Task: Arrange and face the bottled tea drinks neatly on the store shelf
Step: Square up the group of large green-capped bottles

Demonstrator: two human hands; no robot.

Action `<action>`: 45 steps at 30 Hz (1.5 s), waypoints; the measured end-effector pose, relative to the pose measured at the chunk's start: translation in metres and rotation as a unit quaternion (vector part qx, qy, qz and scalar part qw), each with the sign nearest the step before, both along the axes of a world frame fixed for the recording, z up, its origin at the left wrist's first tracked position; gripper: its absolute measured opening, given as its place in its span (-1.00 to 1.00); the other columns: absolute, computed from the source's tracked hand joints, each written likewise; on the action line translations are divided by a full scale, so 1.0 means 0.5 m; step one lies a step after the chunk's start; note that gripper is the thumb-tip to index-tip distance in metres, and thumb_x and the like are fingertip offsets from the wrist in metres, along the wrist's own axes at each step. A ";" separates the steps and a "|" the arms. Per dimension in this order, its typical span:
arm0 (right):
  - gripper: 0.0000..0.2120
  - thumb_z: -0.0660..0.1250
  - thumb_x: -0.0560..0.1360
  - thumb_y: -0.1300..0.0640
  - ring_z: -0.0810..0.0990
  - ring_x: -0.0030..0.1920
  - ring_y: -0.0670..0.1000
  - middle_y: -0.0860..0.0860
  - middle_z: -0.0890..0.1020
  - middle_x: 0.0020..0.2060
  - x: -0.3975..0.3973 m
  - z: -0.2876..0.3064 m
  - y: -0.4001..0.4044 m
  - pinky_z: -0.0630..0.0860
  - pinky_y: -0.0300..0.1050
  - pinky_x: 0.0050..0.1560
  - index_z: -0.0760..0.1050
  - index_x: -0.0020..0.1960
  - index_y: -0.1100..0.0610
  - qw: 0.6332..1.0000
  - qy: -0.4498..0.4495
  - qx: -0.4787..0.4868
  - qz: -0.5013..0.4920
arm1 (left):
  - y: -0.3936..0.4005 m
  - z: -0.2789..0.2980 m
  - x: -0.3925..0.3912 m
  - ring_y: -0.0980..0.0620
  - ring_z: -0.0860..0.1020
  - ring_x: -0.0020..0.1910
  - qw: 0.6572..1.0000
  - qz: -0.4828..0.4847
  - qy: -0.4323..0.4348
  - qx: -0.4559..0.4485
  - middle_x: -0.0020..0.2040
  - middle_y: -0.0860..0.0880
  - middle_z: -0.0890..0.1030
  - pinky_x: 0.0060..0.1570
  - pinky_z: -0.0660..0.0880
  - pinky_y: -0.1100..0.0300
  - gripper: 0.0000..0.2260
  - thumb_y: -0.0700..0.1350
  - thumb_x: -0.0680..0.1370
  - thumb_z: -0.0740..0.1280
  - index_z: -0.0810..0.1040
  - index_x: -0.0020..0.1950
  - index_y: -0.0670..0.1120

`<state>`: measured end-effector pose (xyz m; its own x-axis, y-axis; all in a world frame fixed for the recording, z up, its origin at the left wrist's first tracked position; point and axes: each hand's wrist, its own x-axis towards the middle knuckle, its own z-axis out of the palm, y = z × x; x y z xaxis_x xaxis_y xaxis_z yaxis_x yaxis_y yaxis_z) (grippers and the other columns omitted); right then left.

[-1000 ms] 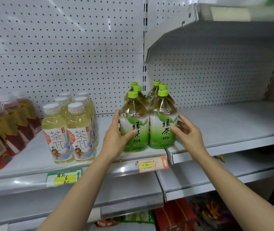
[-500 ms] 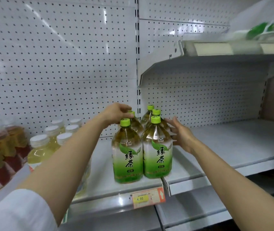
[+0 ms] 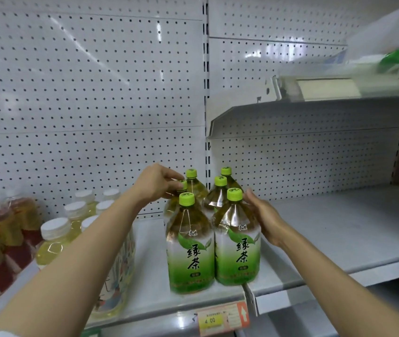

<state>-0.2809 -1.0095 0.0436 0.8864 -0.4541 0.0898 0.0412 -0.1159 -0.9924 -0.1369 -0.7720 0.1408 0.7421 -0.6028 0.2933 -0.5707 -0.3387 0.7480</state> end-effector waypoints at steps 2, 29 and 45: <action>-0.52 0.09 0.56 -0.37 0.57 0.24 0.08 0.00 0.63 0.24 -0.001 0.005 -0.004 0.39 0.16 0.34 0.63 0.18 -0.15 1.000 -0.004 -0.008 -0.020 | 0.006 -0.004 0.002 -0.06 0.71 -0.13 1.000 -0.001 -0.004 0.002 -0.07 -0.13 0.72 -0.09 0.66 0.14 -0.77 -0.19 0.53 0.46 0.66 0.18 -0.14; -0.48 0.19 0.49 -0.32 0.66 0.07 0.14 0.08 0.71 0.06 0.152 -0.030 -0.071 0.56 0.04 0.05 0.58 0.29 -0.06 0.992 -0.006 0.118 0.034 | -0.091 -0.129 0.071 -0.06 0.66 -0.31 0.897 0.056 0.387 -0.208 -0.25 -0.14 0.70 -0.28 0.54 0.12 -0.44 0.26 0.65 0.02 0.63 -0.01 -0.12; -0.51 0.00 0.66 -0.17 0.71 -0.08 0.06 0.05 0.73 -0.07 0.067 -0.089 -0.013 0.62 -0.13 -0.20 0.48 0.30 0.15 0.967 -0.119 0.202 0.098 | -0.041 -0.272 -0.023 -0.18 0.57 0.28 0.836 -0.017 0.374 -0.402 0.44 -0.14 0.47 0.18 0.54 -0.16 -0.46 0.27 0.58 0.22 0.42 0.48 0.02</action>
<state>-0.2477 -1.0158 -0.0007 0.9353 -0.3194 0.1520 0.2553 0.3124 -0.9150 -0.1484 -0.7927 0.0049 0.8855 -0.4584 0.0753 0.1587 0.4508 0.8784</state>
